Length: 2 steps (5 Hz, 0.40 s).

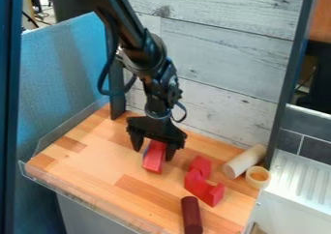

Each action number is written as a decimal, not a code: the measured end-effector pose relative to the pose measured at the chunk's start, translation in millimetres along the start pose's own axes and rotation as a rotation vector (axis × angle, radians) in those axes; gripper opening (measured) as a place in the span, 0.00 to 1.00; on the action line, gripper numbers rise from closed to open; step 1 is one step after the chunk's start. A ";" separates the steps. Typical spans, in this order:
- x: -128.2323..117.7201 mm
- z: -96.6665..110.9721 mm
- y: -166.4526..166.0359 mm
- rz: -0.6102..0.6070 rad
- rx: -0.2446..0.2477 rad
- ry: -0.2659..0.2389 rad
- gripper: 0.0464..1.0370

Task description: Put the red block on the top of the blue block

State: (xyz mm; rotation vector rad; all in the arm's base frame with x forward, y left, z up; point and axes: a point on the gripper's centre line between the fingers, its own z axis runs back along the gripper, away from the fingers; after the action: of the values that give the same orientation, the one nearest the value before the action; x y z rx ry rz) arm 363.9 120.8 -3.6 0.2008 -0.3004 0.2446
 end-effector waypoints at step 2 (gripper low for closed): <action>0.1 -5.9 -4.4 -0.005 0.021 0.011 0.96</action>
State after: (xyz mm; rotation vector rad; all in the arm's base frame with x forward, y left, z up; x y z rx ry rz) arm 366.8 118.0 -9.8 0.2203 -0.2869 0.2441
